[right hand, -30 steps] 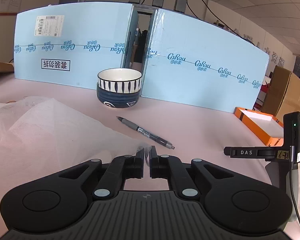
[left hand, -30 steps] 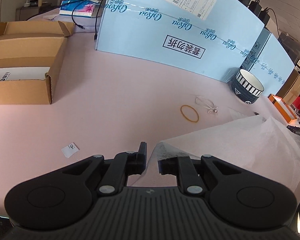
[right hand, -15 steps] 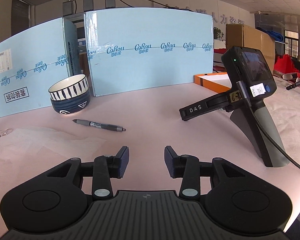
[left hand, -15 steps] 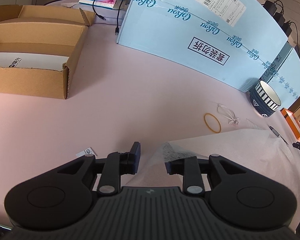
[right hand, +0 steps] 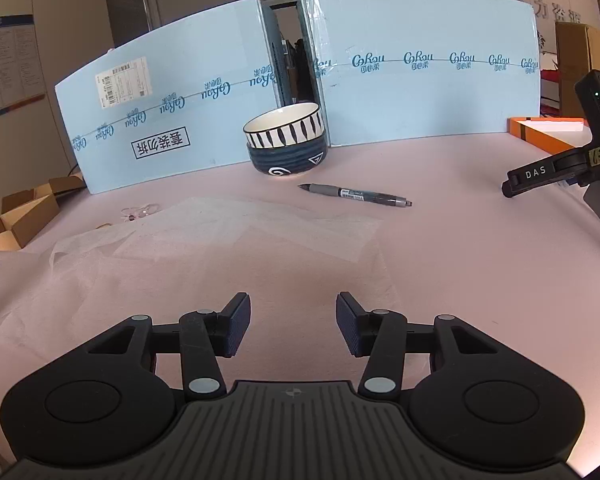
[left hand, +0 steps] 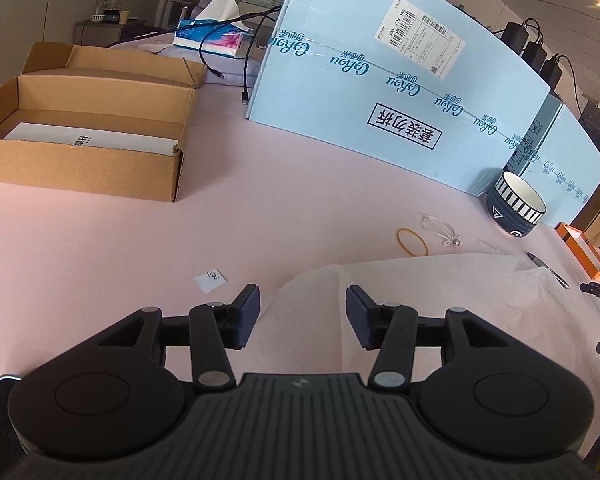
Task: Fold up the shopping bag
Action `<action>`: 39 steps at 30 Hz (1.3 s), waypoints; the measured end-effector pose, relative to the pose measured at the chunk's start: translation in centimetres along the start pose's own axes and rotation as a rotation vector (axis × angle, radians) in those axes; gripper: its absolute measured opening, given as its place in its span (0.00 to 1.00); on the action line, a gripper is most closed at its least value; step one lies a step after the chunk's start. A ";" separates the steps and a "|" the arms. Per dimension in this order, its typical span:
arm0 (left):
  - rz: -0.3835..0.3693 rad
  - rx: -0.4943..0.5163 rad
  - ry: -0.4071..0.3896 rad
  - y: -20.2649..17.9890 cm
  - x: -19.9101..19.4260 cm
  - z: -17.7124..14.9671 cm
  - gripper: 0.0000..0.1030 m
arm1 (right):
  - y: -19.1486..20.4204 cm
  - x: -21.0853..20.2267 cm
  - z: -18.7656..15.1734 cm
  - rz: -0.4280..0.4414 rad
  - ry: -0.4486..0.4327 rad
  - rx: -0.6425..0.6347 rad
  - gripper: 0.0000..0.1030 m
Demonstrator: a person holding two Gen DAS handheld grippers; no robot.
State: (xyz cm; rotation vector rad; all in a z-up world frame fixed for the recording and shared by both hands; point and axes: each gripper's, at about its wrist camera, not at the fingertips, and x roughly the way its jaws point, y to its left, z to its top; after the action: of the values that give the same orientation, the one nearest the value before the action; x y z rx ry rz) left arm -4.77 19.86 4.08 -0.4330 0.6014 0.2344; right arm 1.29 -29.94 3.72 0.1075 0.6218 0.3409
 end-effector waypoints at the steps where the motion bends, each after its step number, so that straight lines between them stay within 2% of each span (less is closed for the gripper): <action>1: -0.006 -0.002 -0.003 -0.1 -0.7 -0.7 0.47 | 0.2 0.2 -0.1 0.005 0.002 -0.003 0.44; 4: -0.020 -0.003 -0.018 -0.7 -2.6 -2.4 0.51 | 1.3 0.4 -0.1 0.023 -0.006 -0.029 0.50; 6: -0.039 0.003 -0.034 -1.4 -4.1 -3.9 0.58 | 1.7 0.4 -0.1 0.028 -0.012 -0.040 0.53; 12: -0.053 -0.008 -0.024 -1.7 -6.5 -6.9 0.60 | 1.7 0.0 -0.2 0.017 -0.048 -0.027 0.57; 15: -0.016 -0.011 -0.012 -1.4 -6.6 -7.6 0.60 | 1.8 -0.5 -0.3 0.024 -0.071 -0.014 0.62; 22: 0.109 0.085 -0.043 -1.4 -6.3 -7.3 0.63 | 1.9 -1.7 -0.9 0.001 -0.094 -0.007 0.64; 25: 0.197 0.128 -0.012 -1.6 -4.8 -7.2 0.63 | 1.6 -2.2 -1.0 -0.012 -0.113 0.004 0.66; 29: 0.184 0.191 -0.009 -2.7 -3.6 -7.4 0.62 | 0.9 -2.3 -1.4 -0.025 -0.117 0.034 0.66; 31: 0.198 0.212 -0.009 -3.1 -3.0 -7.4 0.58 | 0.8 -2.2 -1.5 -0.027 -0.118 0.044 0.66; 32: 0.210 0.232 -0.015 -3.4 -2.8 -7.5 0.51 | 0.7 -2.2 -1.6 -0.027 -0.117 0.048 0.67; 34: 0.205 0.252 -0.027 -3.7 -2.6 -7.6 0.34 | 0.6 -2.2 -1.7 -0.028 -0.116 0.054 0.67; 35: 0.197 0.249 -0.027 -3.8 -2.6 -7.6 0.17 | 0.5 -2.1 -1.8 -0.031 -0.115 0.056 0.67; 36: 0.191 0.245 -0.027 -3.8 -2.7 -7.5 0.09 | 0.4 -2.1 -1.8 -0.033 -0.116 0.059 0.67; 39: 0.186 0.218 -0.032 -3.6 -2.6 -7.5 0.01 | 0.0 -2.3 -1.9 -0.038 -0.124 0.069 0.67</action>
State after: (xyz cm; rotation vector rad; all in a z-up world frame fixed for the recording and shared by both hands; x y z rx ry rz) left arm -9.35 13.04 1.28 -0.1628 0.6284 0.3488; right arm -1.61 -30.70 3.47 0.1818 0.5123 0.2741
